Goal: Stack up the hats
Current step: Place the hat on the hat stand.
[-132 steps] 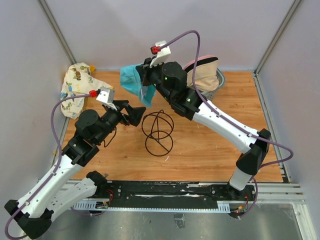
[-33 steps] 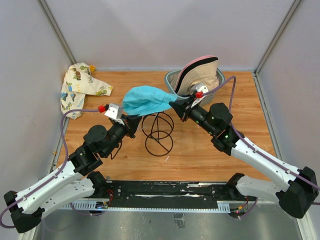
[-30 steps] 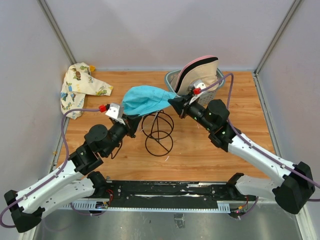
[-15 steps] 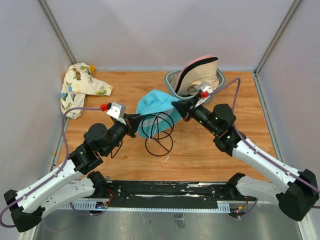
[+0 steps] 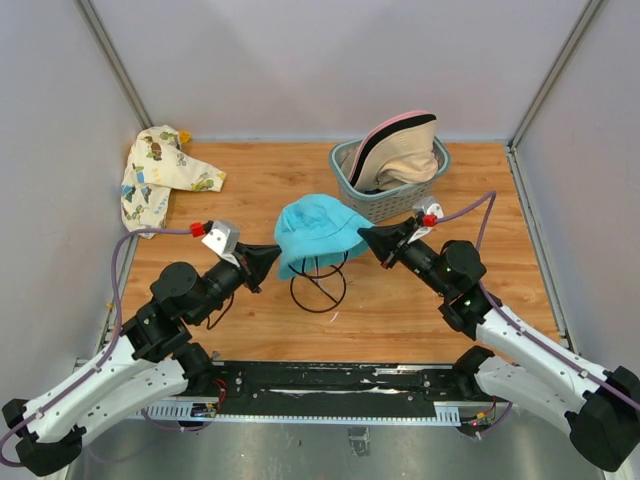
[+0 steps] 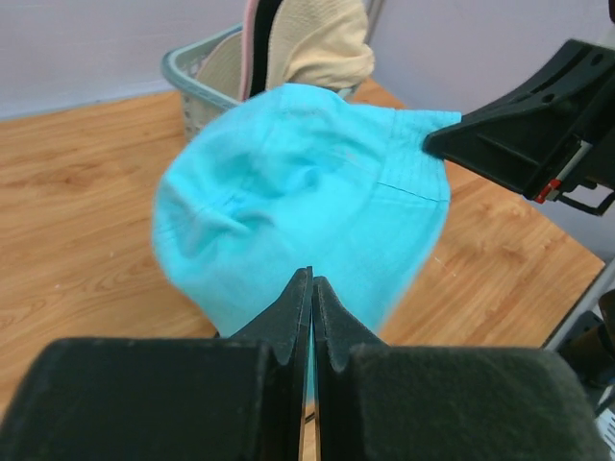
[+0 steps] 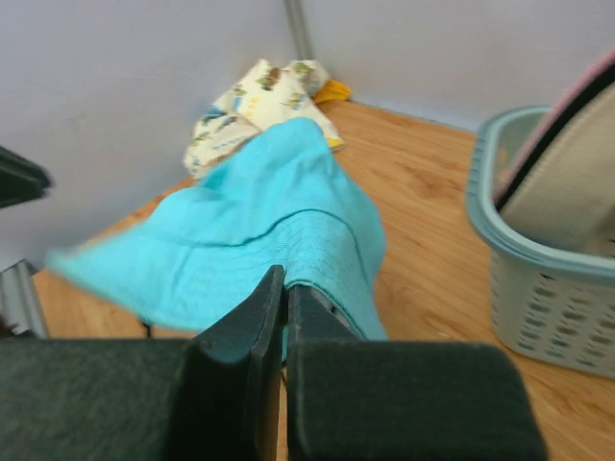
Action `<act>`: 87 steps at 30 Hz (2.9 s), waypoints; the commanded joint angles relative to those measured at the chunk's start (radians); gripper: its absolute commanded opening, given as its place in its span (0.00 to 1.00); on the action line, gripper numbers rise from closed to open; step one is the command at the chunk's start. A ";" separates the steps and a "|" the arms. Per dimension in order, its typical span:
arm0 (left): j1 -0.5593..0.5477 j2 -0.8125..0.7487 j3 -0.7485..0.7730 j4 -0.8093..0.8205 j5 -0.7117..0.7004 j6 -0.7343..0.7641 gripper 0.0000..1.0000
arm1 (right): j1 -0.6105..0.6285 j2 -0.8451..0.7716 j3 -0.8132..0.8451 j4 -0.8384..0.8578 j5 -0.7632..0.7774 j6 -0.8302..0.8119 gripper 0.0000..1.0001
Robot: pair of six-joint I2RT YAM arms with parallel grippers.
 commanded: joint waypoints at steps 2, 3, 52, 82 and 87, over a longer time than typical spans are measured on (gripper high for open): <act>0.020 -0.065 -0.010 -0.032 -0.034 0.019 0.01 | -0.067 -0.032 -0.103 0.091 0.127 -0.004 0.01; 0.020 -0.065 -0.008 -0.038 -0.013 0.021 0.00 | -0.066 -0.034 -0.115 0.103 0.120 0.003 0.01; 0.009 0.054 -0.078 0.007 0.141 -0.100 0.43 | 0.124 -0.181 -0.357 0.192 -0.210 -0.056 0.01; 0.008 0.095 -0.007 0.048 0.111 -0.147 0.42 | 0.142 0.013 -0.505 0.315 0.093 0.058 0.01; 0.008 0.073 -0.022 0.028 0.096 -0.145 0.42 | 0.144 -0.059 -0.484 0.244 0.099 0.047 0.05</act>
